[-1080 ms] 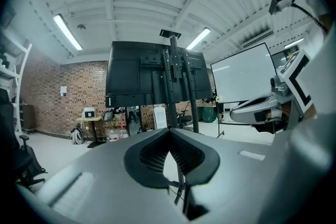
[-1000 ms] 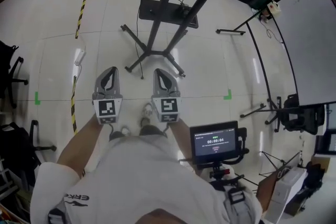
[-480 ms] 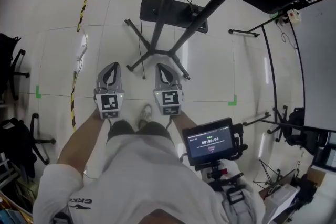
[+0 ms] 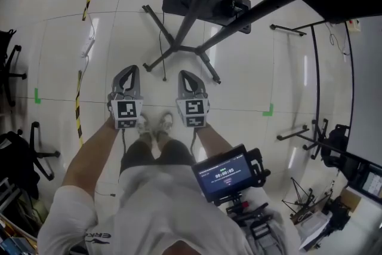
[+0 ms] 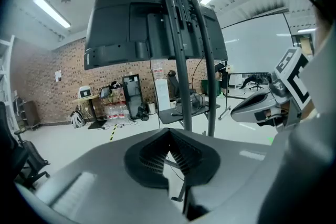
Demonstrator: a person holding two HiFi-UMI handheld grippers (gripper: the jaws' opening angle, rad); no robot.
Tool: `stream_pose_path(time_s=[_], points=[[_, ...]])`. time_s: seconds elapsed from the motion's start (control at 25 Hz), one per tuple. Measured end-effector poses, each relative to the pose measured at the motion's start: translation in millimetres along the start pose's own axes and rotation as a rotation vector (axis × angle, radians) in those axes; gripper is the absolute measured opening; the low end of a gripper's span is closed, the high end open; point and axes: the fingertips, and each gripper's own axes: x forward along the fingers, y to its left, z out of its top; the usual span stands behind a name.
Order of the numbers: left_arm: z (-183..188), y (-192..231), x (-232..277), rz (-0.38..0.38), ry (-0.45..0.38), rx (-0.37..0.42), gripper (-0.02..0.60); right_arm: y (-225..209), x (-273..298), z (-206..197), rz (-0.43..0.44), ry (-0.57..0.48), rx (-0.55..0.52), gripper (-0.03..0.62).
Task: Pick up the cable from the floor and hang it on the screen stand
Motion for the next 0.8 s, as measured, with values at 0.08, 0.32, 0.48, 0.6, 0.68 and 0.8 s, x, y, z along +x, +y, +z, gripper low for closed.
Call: stream_pose_path(time_s=[0.08, 0.32, 0.48, 0.6, 0.68, 0.8], points=[[-17, 1, 16, -0.008, 0.013, 0.001, 0.002, -1, 17, -14, 0.005, 0.014, 0.002, 0.014], [-83, 1, 73, -0.017, 0.014, 0.001, 0.002, -10, 81, -75, 0.008, 0.033, 0.0, 0.014], [-142, 2, 119, -0.024, 0.012, 0.013, 0.002, -14, 133, -125, 0.02, 0.033, -0.005, 0.014], [-193, 3, 152, -0.032, 0.011, 0.029, 0.002, -14, 173, -169, 0.026, 0.029, -0.012, 0.014], [-228, 2, 176, -0.038, 0.01, 0.036, 0.002, -16, 200, -200, 0.028, 0.026, -0.018, 0.014], [-278, -5, 212, -0.058, 0.007, 0.053, 0.002, -23, 240, -247, 0.031, 0.026, -0.019, 0.014]])
